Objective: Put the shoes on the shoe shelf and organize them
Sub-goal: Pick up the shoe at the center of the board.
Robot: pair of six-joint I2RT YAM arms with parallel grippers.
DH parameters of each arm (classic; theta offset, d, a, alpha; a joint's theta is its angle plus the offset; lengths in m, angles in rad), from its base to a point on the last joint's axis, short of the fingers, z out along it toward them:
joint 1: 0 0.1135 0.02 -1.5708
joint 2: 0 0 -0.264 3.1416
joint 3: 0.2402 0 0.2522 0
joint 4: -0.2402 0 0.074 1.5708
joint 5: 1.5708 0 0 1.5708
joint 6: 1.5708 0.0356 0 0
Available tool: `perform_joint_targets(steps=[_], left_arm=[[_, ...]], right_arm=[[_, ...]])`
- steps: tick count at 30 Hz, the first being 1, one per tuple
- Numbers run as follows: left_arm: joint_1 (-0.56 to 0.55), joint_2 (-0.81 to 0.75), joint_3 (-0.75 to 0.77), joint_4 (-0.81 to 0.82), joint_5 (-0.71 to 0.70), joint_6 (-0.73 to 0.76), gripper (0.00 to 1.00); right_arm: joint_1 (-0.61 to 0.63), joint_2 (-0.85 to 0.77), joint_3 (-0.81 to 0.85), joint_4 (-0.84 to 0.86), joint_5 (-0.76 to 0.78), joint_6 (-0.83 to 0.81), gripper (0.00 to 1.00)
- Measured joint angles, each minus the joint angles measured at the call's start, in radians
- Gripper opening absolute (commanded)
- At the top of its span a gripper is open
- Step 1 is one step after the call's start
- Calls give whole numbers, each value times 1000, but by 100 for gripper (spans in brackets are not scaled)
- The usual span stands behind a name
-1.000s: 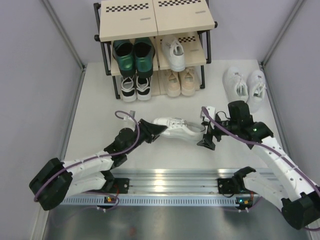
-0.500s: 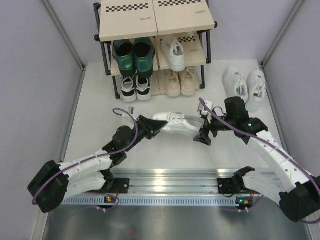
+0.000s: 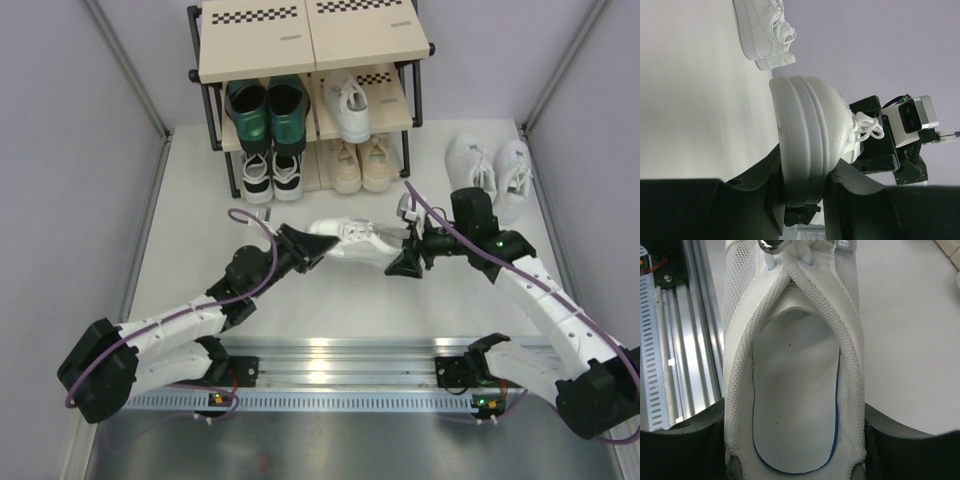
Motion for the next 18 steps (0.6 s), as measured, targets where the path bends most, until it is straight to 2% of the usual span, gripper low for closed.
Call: perform_joint_targets(steps=[1,2,3,4,6,8,10,11,13,18], left_arm=[[1,0,1,0,3,2,0],[0,0,1,0,5,5,0],[1,2,1,0,5,5,0],[1,2,1,0,6,5,0],[0,4,2,6,6,4,11],[0,4,5,7,6,4,39],[0,3,11,11,10,4,57],[0,2,14,16,11,4,72],[-2,-11,23,13,13,6,86],[-2,-76,38,-24,5,27,96]], right_arm=[[-3,0,1,-2,0,-1,27],[-4,0,1,-6,-1,2,6],[-4,1,2,-9,-4,-3,0],[-4,1,5,-15,-3,-6,0],[-5,2,16,-31,-2,-12,0],[-11,2,28,-46,-2,-19,0],[-26,1,41,-61,-18,-23,0],[-39,-1,45,-67,-29,-22,0],[-80,-10,47,-87,-58,-18,0],[-201,-54,47,-98,-117,8,0]])
